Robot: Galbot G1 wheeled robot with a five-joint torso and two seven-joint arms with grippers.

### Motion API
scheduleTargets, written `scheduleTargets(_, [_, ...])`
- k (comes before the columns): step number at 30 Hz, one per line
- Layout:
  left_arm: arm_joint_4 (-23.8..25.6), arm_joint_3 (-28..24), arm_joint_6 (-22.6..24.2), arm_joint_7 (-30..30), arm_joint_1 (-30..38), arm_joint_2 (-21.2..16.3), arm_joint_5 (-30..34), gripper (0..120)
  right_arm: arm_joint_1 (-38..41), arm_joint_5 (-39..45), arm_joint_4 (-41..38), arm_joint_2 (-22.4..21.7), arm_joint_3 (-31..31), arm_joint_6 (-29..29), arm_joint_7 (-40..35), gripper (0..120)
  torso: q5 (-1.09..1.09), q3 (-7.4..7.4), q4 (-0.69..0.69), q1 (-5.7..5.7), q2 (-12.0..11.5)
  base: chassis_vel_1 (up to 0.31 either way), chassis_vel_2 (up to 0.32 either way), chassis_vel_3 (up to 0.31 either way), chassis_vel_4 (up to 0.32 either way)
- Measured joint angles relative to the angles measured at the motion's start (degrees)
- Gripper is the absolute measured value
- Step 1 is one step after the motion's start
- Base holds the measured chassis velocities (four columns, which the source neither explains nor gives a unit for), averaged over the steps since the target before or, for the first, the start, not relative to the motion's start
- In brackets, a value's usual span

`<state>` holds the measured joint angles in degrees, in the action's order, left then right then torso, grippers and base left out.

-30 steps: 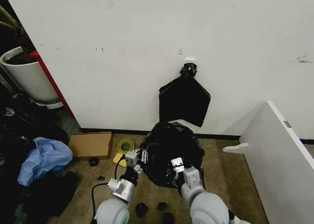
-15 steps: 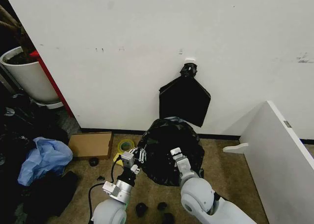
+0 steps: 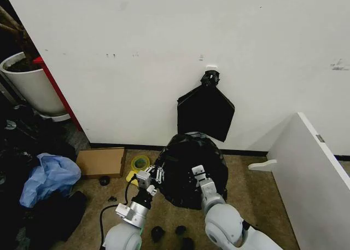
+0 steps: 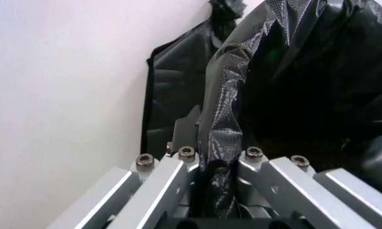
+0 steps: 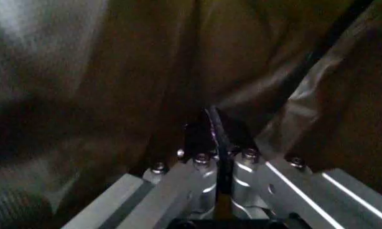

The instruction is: Place the garbage bag over the trash bin.

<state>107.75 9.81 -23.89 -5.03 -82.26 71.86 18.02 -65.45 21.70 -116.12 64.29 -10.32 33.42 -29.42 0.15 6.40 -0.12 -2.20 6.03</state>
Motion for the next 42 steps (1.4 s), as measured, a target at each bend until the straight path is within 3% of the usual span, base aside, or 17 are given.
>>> scheduleTargets(6, [0.17, 1.03, -3.11, -1.94, -0.15, -0.02, -0.5, 3, 2.86, 7.55, 1.36, 1.12, 0.19, 8.44, -3.21, 0, -0.01, 0.0, 0.0, 0.0, 0.0, 0.0, 0.0, 0.0, 0.0])
scheduleTargets(12, [0.41, 1.67, -4.05, -3.1, -0.17, -0.39, 0.63, 3, 5.27, 7.91, 3.96, 2.42, 0.4, 8.28, -4.25, 0, 0.0, 0.0, 0.01, 0.0, 0.0, 0.0, 0.0, 0.0, 0.0])
scheduleTargets(19, [0.63, 1.57, -4.17, -4.14, -0.06, -0.54, 1.66, 3, 6.31, 1.26, 6.51, 2.61, 0.94, 3.63, -2.49, 0, -0.01, 0.0, 0.0, 0.0, 0.0, 0.0, 0.0, 0.0, 0.0])
scheduleTargets(25, [1.28, 1.28, -3.81, -4.25, 0.02, -0.53, 2.58, 3, 5.64, -2.78, 7.99, 2.26, 1.98, -2.88, -0.44, 0, 0.0, 0.0, 0.0, 0.0, 0.0, 0.0, 0.0, 0.0, 0.0])
scheduleTargets(33, [0.39, 1.63, -0.89, -1.63, 0.66, -0.25, 2.74, 3, 2.65, -0.4, 3.8, 0.84, 2.38, -8.35, 2.13, 0, -0.01, 0.0, 0.0, 0.0, 0.0, 0.0, 0.0, 0.0, 0.0])
scheduleTargets(36, [0.16, 1.99, 1.28, -0.02, 1.16, -0.23, 3.82, 3, 0.47, -0.05, 1.68, -0.4, 2.38, -13.58, 5.35, 10, 0.0, 0.0, 0.01, 0.0, 0.0, 0.0, 0.0, 0.0, 0.0])
scheduleTargets(39, [0.06, 2.36, 4.15, 1.69, 1.7, -0.46, 4.84, 3, -2.31, -3.48, 0.77, -2.41, 2.74, -23.27, 13.54, 25, 0.0, 0.0, 0.0, 0.0, 0.0, 0.0, 0.0, 0.0, 0.0])
scheduleTargets(41, [0.06, 2.45, 5.21, 2.28, 1.87, -0.57, 5.24, 3, -3.08, -4.06, 0.66, -2.91, 3.07, -25.88, 15.93, 27, 0.0, 0.0, 0.0, 0.0, 0.0, 0.0, 0.0, 0.0, 0.0])
scheduleTargets(42, [0.12, 2.53, 6.37, 2.89, 2.04, -0.64, 5.89, 3, -4.22, -4.54, 0.6, -3.46, 3.82, -30.21, 19.48, 31, 0.0, 0.0, 0.01, 0.0, 0.0, 0.0, 0.0, 0.0, 0.0])
